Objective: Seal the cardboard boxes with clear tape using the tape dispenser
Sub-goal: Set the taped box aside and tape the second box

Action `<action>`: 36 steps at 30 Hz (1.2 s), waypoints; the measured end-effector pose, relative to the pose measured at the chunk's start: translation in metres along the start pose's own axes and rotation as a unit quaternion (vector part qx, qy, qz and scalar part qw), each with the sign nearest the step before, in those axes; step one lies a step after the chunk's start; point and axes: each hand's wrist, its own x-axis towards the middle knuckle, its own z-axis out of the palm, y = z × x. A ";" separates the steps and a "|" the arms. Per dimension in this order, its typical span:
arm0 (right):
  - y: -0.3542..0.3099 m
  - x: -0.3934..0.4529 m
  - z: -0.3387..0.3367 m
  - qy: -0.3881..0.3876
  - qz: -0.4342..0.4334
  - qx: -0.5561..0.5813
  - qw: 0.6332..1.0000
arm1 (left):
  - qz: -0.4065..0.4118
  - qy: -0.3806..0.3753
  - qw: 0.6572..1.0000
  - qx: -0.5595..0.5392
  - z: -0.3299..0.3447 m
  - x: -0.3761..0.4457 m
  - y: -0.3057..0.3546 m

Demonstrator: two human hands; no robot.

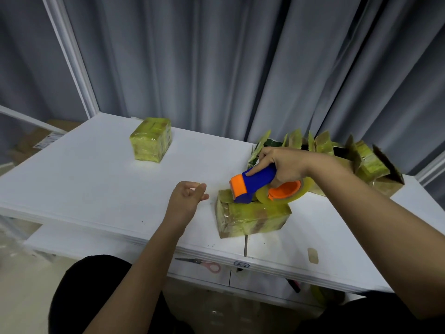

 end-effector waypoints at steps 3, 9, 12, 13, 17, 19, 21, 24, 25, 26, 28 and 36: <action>-0.005 0.003 0.002 -0.004 -0.012 -0.047 0.999 | -0.016 -0.003 1.000 0.022 -0.007 -0.006 -0.012; -0.013 0.008 0.004 -0.004 -0.008 -0.106 0.994 | -0.034 -0.001 0.999 0.018 -0.012 -0.016 -0.030; -0.013 0.009 0.004 -0.005 -0.009 -0.113 0.994 | -0.035 0.008 0.999 0.007 -0.011 -0.016 -0.031; -0.013 0.008 0.004 -0.005 -0.011 -0.113 0.993 | -0.037 0.010 0.999 0.009 -0.010 -0.016 -0.032; -0.014 0.009 0.005 -0.008 -0.018 -0.124 0.992 | -0.048 0.016 0.999 0.005 -0.008 -0.014 -0.037; -0.014 0.010 0.005 -0.011 -0.019 -0.121 0.992 | -0.051 0.019 0.999 -0.001 -0.007 -0.015 -0.039; -0.014 0.010 0.005 -0.013 -0.019 -0.123 0.992 | -0.049 0.019 0.999 -0.006 -0.006 -0.016 -0.042; -0.014 0.010 0.006 -0.007 -0.020 -0.127 0.992 | -0.079 0.021 0.997 -0.015 -0.003 -0.015 -0.048; -0.015 0.010 0.007 -0.004 -0.020 -0.127 0.992 | -0.108 0.023 0.993 -0.034 -0.001 -0.015 -0.051; -0.015 0.009 0.008 -0.002 -0.021 -0.127 0.992 | -0.141 0.022 0.988 -0.060 0.001 -0.016 -0.052; -0.018 0.009 0.009 -0.001 -0.022 -0.130 0.991 | -0.190 0.005 0.978 -0.089 0.008 -0.020 -0.054; -0.029 0.011 0.010 -0.005 -0.016 -0.141 0.990 | -0.156 -0.098 0.949 0.256 0.029 -0.012 -0.053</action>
